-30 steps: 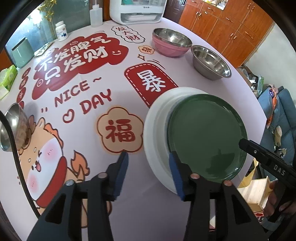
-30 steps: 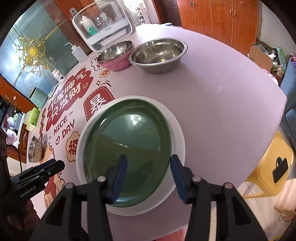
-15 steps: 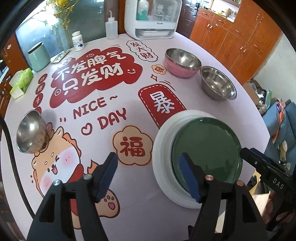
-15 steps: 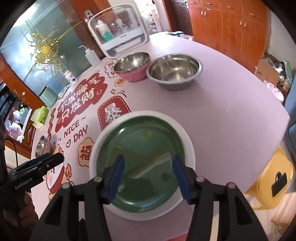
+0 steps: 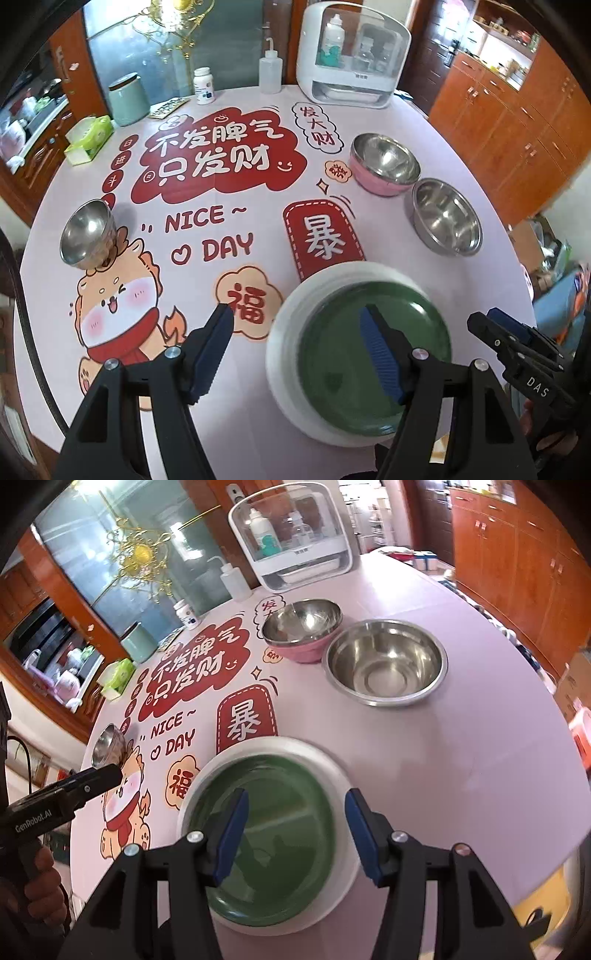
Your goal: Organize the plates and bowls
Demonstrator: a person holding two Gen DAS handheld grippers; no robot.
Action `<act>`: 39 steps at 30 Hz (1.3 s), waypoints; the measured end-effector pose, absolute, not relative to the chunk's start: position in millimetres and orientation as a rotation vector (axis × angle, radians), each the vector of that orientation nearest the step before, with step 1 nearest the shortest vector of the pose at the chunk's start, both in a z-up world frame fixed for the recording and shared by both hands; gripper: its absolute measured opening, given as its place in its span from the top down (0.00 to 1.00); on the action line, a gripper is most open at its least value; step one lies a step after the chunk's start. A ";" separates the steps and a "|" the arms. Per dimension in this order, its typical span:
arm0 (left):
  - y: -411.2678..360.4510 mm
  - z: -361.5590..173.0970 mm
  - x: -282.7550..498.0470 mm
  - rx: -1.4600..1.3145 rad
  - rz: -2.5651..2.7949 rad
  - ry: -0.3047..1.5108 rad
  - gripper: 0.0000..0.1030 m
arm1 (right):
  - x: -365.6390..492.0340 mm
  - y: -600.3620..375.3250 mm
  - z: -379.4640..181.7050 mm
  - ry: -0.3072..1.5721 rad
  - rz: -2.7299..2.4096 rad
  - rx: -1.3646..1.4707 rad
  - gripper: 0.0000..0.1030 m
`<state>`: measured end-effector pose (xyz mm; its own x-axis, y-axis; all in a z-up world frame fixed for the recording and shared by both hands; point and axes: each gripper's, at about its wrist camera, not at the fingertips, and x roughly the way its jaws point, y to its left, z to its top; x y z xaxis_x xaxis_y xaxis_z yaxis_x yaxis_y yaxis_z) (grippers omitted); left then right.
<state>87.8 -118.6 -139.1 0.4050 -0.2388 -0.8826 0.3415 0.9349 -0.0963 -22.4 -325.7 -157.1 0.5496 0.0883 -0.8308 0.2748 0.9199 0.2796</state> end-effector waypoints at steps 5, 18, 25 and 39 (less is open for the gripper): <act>-145.4 -133.3 76.9 0.080 -0.306 1.081 0.33 | -15.5 -352.2 -154.9 1.000 -0.045 0.373 0.47; -213.2 -139.5 65.7 0.030 -0.260 1.092 0.32 | 0.7 -419.6 -160.3 1.021 0.033 0.322 0.47; -248.4 -149.3 78.5 0.015 -0.253 1.124 0.32 | 13.7 -455.5 -167.3 1.042 0.028 0.319 0.47; -310.9 -180.6 126.3 0.020 -0.252 1.224 0.29 | 46.0 -507.3 -187.9 1.045 0.014 0.405 0.47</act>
<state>126.3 -310.9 -180.6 0.3153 -0.1805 -0.9317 0.2025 0.9719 -0.1198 46.0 -507.3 -187.9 0.5089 0.2019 -0.8368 0.1789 0.9261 0.3322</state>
